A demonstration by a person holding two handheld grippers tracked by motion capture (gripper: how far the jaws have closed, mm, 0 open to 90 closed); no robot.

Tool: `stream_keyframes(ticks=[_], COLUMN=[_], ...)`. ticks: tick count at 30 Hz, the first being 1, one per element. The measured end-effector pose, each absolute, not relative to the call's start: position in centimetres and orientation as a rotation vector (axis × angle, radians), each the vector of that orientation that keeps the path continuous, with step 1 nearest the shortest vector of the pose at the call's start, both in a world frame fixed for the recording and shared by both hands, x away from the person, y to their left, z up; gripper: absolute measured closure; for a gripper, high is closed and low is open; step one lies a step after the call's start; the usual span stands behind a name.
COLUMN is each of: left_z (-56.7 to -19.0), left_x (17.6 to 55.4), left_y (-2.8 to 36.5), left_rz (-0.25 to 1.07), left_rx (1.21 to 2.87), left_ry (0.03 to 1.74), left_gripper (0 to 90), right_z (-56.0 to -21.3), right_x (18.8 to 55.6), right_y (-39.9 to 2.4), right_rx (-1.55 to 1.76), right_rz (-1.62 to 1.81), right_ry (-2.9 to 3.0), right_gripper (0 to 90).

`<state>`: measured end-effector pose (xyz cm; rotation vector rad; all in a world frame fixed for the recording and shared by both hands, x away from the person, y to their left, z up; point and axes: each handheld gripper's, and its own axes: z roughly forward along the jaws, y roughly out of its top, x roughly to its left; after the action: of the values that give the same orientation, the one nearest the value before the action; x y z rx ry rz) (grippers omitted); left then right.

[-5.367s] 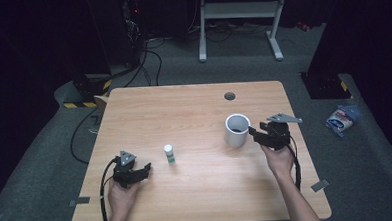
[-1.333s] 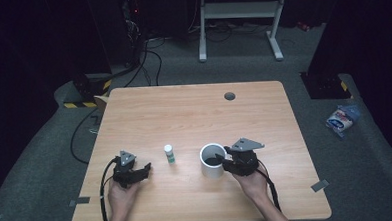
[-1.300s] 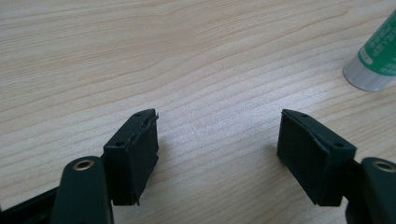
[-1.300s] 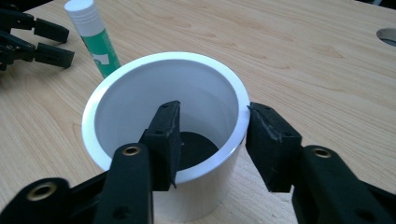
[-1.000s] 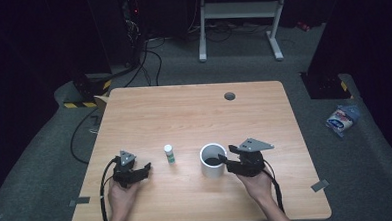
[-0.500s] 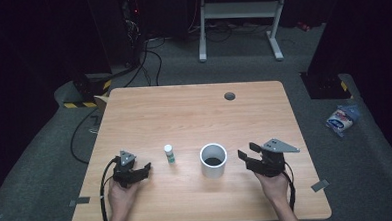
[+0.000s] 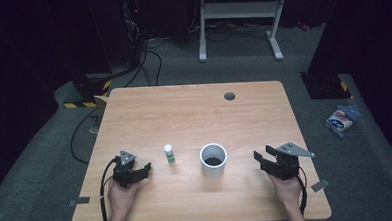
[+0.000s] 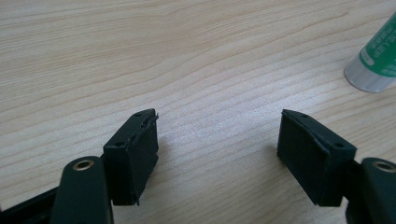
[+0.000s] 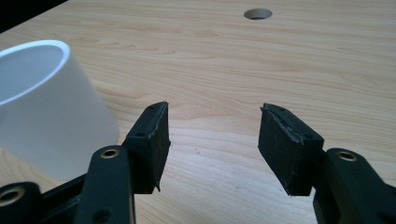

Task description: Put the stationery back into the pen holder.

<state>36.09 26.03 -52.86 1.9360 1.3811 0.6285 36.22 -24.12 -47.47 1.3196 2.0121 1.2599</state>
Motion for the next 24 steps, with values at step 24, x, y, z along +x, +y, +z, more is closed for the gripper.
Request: stream_keyframes(ticks=[24], left_z=[-52.8], left_x=[35.8], left_y=[26.2], left_rz=[0.612], left_rx=[1.955], left_ry=[1.355], left_gripper=[28.5], right_z=[-52.0], right_x=[37.8], right_y=[-25.9], right_rx=[1.433], right_rz=[0.974], right_ry=[2.040], right_gripper=[42.6])
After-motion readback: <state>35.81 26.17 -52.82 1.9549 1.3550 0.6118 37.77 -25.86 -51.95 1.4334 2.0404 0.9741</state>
